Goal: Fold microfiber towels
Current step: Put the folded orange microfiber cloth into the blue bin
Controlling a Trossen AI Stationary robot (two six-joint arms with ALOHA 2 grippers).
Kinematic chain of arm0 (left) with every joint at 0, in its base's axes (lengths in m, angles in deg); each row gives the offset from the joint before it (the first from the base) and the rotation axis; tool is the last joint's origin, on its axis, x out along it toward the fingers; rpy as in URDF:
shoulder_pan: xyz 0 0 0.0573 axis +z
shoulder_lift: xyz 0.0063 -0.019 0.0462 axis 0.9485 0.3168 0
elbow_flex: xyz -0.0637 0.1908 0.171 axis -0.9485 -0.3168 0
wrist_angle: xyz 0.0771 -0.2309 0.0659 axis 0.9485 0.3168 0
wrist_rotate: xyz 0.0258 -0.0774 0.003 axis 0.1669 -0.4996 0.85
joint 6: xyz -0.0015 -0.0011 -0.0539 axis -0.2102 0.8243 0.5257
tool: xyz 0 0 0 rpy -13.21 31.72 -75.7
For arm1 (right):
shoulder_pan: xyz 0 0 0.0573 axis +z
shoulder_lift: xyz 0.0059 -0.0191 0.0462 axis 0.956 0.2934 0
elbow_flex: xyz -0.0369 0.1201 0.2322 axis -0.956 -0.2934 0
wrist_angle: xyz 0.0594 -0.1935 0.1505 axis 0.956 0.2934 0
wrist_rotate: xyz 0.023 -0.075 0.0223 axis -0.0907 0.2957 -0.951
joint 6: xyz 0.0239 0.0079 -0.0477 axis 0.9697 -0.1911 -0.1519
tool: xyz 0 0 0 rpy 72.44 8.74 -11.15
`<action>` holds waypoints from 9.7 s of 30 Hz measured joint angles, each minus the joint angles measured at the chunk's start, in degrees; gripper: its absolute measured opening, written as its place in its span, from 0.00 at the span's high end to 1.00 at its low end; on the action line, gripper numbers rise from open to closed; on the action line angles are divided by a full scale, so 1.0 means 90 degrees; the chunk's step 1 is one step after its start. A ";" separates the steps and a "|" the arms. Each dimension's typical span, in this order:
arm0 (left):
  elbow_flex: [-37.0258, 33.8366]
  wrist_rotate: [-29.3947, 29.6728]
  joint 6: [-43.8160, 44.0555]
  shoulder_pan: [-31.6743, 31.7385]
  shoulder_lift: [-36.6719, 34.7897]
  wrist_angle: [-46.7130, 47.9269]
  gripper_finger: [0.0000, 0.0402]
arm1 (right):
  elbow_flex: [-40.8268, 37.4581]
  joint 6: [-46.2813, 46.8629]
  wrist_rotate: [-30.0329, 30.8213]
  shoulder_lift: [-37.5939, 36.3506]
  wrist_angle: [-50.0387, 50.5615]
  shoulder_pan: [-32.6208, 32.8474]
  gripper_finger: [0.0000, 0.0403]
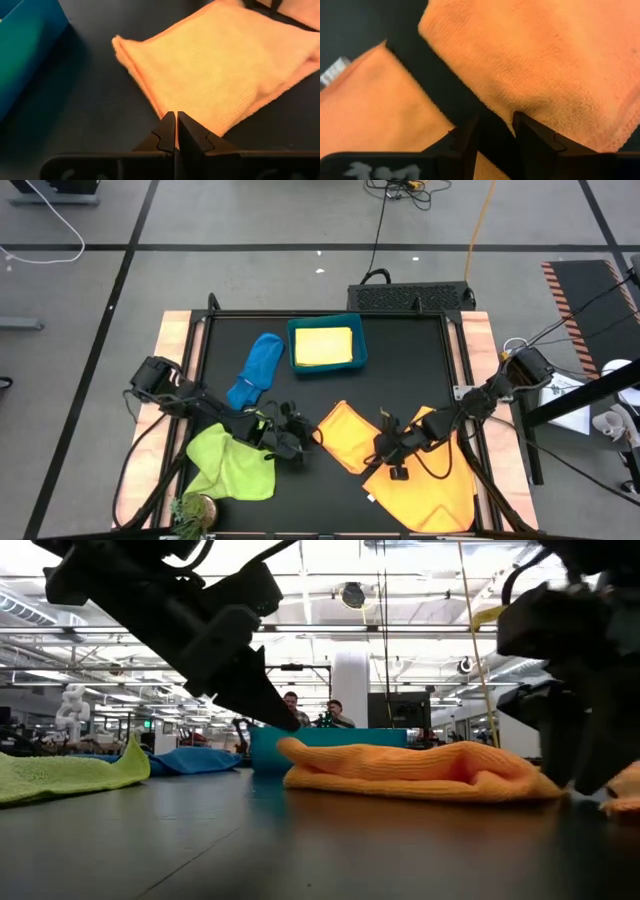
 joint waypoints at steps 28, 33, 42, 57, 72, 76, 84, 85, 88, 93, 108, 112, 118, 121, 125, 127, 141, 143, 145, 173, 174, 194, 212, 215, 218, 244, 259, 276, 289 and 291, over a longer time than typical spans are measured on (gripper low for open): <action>0.0000 -0.0095 -0.1176 -0.0638 0.0000 -0.0251 0.89 | -0.0084 -0.1542 0.0830 -0.0689 0.0142 -0.0670 0.70; 0.0002 -0.0049 -0.1179 -0.0639 0.0000 -0.0415 0.74 | -0.0078 -0.1545 0.0827 -0.0942 -0.0371 -0.0204 0.70; 0.0001 0.0000 -0.1179 -0.0632 0.0001 -0.0596 0.54 | -0.0198 -0.2512 0.0801 -0.0261 -0.2492 0.0408 0.69; 0.0001 0.0003 -0.1034 -0.0631 0.0002 -0.0590 0.51 | -0.0195 -0.4515 0.2377 0.1118 -0.3469 0.0445 0.40; 0.0001 0.0008 -0.0985 -0.0602 0.0002 -0.0562 0.51 | -0.0172 -0.4552 0.2606 0.1372 -0.3244 0.0241 0.59; 0.0001 0.0007 -0.0980 -0.0602 0.0000 -0.0562 0.51 | -0.0174 -0.4498 0.2608 0.1377 -0.3209 0.0174 0.68; 0.0001 0.0008 -0.1007 -0.0602 0.0002 -0.0557 0.51 | -0.0184 -0.4175 0.2625 0.1280 -0.3102 0.0162 0.90; 0.0002 0.0008 -0.1044 -0.0602 0.0000 -0.0555 0.51 | -0.0194 -0.4129 0.2623 0.1218 -0.3074 0.0161 0.94; 0.0001 0.0008 -0.1252 -0.0602 0.0002 -0.0530 0.51 | -0.0225 -0.4087 0.2571 0.0927 -0.2927 0.0155 0.98; 0.0000 0.0166 -0.1760 -0.0607 0.0002 -0.0385 0.51 | -0.0203 -0.3769 0.2505 0.0317 -0.2929 0.0157 0.99; 0.0003 0.0352 -0.2532 -0.0552 0.0394 -0.0639 0.42 | -0.0203 -0.3711 0.2493 -0.0078 -0.3057 0.0003 1.00; 0.0000 0.0638 -0.2458 -0.0512 0.0761 -0.0696 0.35 | -0.0203 -0.3682 0.2492 -0.0083 -0.3080 -0.0069 1.00; 0.0002 0.0856 -0.2374 -0.0482 0.0967 -0.0756 0.30 | -0.0200 -0.3657 0.2498 -0.0083 -0.3123 -0.0101 1.00; 0.0003 0.0855 -0.2368 -0.0483 0.0981 -0.0736 0.31 | -0.0200 -0.3652 0.2505 -0.0085 -0.3295 -0.0103 1.00; 0.0005 0.0851 -0.2327 -0.0492 0.0981 -0.0698 0.33 | -0.0197 -0.3654 0.2513 -0.0138 -0.3630 -0.0103 1.00; 0.0005 0.0844 -0.2331 -0.0500 0.0981 -0.0688 0.35 | -0.0191 -0.3666 0.2515 -0.0192 -0.3728 -0.0106 1.00; 0.0012 0.1230 -0.2225 -0.0672 0.0971 -0.0468 0.82 | -0.0191 -0.3689 0.2683 -0.0542 -0.3343 -0.0108 1.00; 0.0002 0.1258 -0.2358 -0.0751 0.0895 -0.0384 0.93 | -0.0191 -0.3684 0.2725 -0.0542 -0.3273 -0.0125 1.00; -0.0004 0.1280 -0.2511 -0.0812 0.0791 -0.0350 0.97 | -0.0191 -0.3702 0.2850 -0.0542 -0.3228 -0.0142 1.00; 0.0010 0.0571 -0.5716 0.2979 -0.2541 0.0917 0.99 | -0.0183 -0.5903 0.0622 -0.2327 -0.3697 -0.4687 1.00; 0.0010 0.0449 -0.5780 0.3165 -0.2538 0.0908 0.99 | -0.0183 -0.5890 0.0425 -0.2272 -0.3721 -0.4901 1.00; 0.0010 -0.1865 -0.7726 0.5252 -0.2358 0.0702 0.98 | -0.0166 -0.6259 -0.1171 -0.0617 -0.5417 -0.6928 1.00; -0.0018 -0.2271 -0.8580 0.6163 -0.1891 0.0535 0.98 | -0.0174 -0.6218 -0.1642 -0.0498 -0.5147 -0.8204 1.00; -0.0010 -0.2401 -0.8764 0.6044 -0.1897 0.0271 0.97 | -0.0169 -0.5971 -0.2344 -0.0510 -0.5417 -0.8203 1.00; -0.0009 -0.2411 -0.8869 0.5997 -0.1893 0.0029 0.96 | -0.0166 -0.5637 -0.2760 -0.0505 -0.5717 -0.8211 1.00; -0.0005 -0.2445 -0.8574 0.5586 -0.1894 -0.0070 0.96 | 0.1140 -0.4184 -0.5252 0.1238 -0.5060 -0.7896 0.35; 0.0000 -0.2334 -0.8414 0.5588 -0.1894 -0.0022 0.98 | 0.1152 -0.5345 -0.3931 0.1059 -0.4081 -0.7354 0.41; 0.0002 -0.2325 -0.8590 0.5588 -0.1894 -0.0126 0.96 | 0.1150 -0.5896 -0.3313 0.0715 -0.4197 -0.7311 0.97; 0.0017 -0.2658 -0.8634 0.6029 -0.1773 -0.0537 0.98 | 0.1151 -0.6335 -0.2862 -0.0040 -0.4131 -0.7605 1.00; 0.0019 -0.2857 -0.8577 0.6087 -0.1746 -0.0550 0.98 | 0.1152 -0.6380 -0.2874 0.0036 -0.4071 -0.7654 1.00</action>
